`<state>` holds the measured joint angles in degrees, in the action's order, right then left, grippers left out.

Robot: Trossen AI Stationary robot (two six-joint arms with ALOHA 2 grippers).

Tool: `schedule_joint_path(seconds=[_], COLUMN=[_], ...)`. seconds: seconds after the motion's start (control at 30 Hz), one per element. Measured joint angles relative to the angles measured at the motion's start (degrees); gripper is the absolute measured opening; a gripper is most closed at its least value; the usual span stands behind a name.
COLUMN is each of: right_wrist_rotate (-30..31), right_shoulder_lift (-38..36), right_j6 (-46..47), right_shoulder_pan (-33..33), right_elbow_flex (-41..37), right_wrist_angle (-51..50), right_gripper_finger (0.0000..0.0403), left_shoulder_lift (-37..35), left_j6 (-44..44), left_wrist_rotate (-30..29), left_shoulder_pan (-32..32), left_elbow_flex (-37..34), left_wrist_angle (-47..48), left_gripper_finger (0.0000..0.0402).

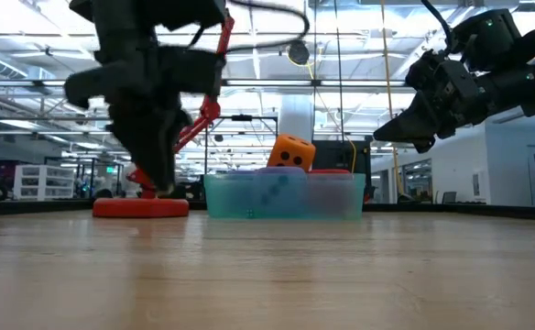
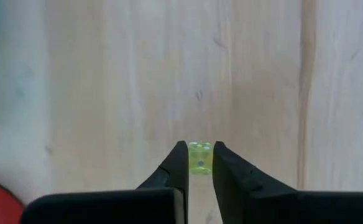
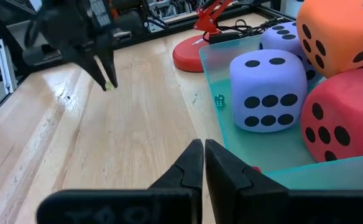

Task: Pick & Place Dice
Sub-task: Put the small light green die into the blue bin

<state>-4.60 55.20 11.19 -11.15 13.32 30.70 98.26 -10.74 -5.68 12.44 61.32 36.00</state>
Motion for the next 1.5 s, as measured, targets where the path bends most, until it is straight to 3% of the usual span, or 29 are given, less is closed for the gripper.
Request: schedule_joint_path(seconds=[0.3,0.47,0.67,0.77,1.0,1.07,1.2,1.5], right_wrist_rotate=[0.09,0.07,0.2,0.14,0.21,-0.24,-0.41,-0.02], right_shoulder_lift=[0.0,0.02,0.02,0.02,-0.02,-0.02,-0.02,0.0], right_j6=[0.11,0.77,-0.54,-1.96,-3.29,-2.3,-2.0,-3.95], right_shoulder_pan=[0.01,-0.01,0.01,-0.01,0.01,0.01,0.0,0.01], right_elbow_flex=[0.0,0.0,0.0,-0.07,-0.04,-0.04,-0.04,-0.07], right_wrist_angle=[0.78,1.59,2.47,4.66,7.87,7.37,4.8,3.99], right_gripper_finger=[0.0008,0.0009,0.0009,0.0009,0.0009,0.0008,0.0009,0.0008], left_shoulder_lift=[-8.77,-12.15,-13.13,-12.14,-7.92,-6.94,-5.64,-5.82], left_j6=[6.41,11.52,18.81,21.19,22.43,22.74,23.8,29.74], left_wrist_rotate=[-6.67,-7.81,-5.4,-0.33,4.95,5.09,-2.98,-4.85], left_shoulder_pan=[-5.45,-9.86,-16.4,-20.46,-27.59,-28.1,-27.84,-26.01], left_elbow_flex=[0.0,0.02,0.02,0.07,0.07,0.04,0.02,0.02], left_wrist_angle=[-4.52,-12.08,-21.77,-26.58,-27.4,-24.72,-19.64,-16.66], left_gripper_finger=[0.0049,0.0043,0.005,0.0048,0.0052,0.0069,0.0135,0.0304])
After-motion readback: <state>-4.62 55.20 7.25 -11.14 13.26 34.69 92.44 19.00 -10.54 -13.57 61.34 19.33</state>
